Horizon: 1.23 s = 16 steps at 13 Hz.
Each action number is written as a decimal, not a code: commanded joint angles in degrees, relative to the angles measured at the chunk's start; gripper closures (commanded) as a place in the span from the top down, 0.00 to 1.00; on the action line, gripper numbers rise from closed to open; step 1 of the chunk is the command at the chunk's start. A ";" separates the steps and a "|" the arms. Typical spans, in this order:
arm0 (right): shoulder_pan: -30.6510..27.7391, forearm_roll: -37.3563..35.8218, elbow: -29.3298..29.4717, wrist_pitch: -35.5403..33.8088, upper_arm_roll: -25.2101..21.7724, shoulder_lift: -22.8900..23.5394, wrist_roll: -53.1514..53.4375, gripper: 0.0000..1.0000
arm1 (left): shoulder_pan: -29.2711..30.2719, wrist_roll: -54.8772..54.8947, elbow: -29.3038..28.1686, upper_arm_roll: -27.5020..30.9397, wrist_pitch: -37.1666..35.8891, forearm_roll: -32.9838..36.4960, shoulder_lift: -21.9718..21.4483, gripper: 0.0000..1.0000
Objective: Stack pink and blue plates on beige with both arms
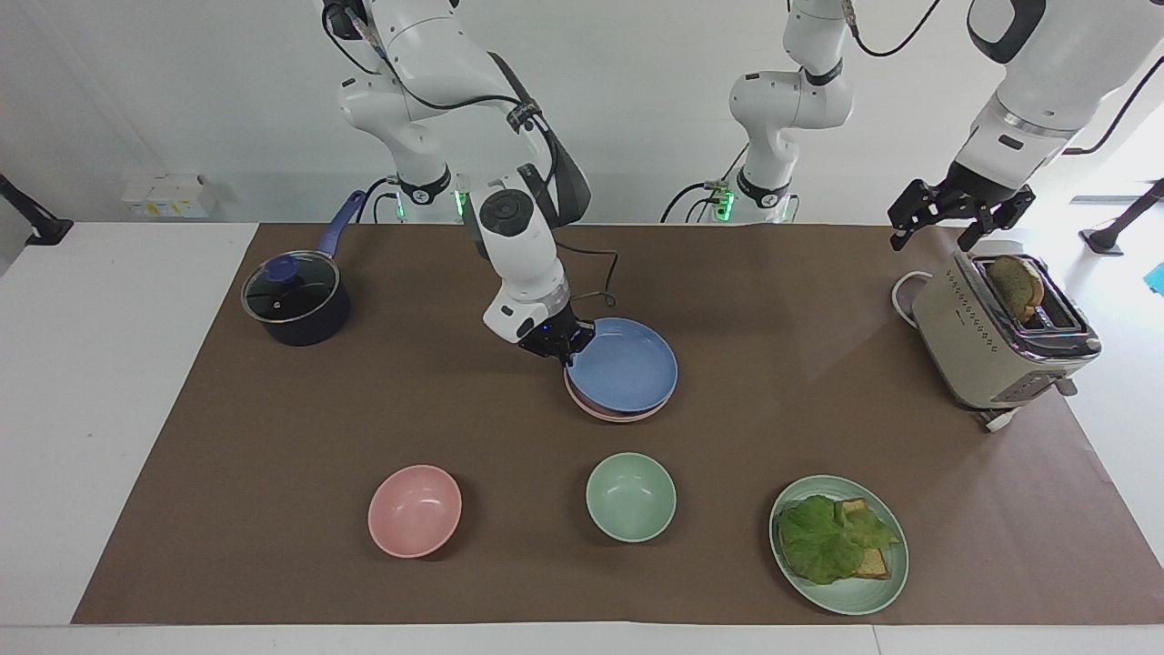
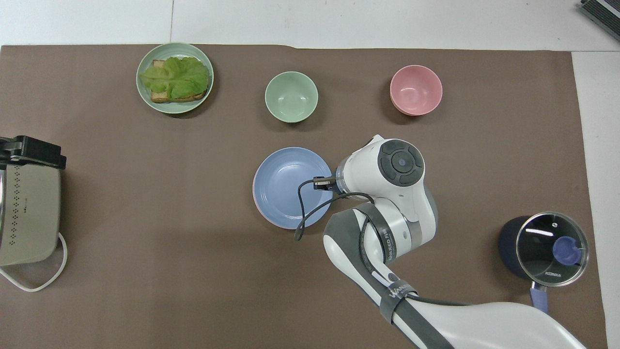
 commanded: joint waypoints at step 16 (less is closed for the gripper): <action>-16.66 -10.55 7.60 -22.22 -0.97 -18.09 -0.29 1.00 | 0.22 0.68 -0.14 -0.16 -0.22 0.61 -0.18 1.00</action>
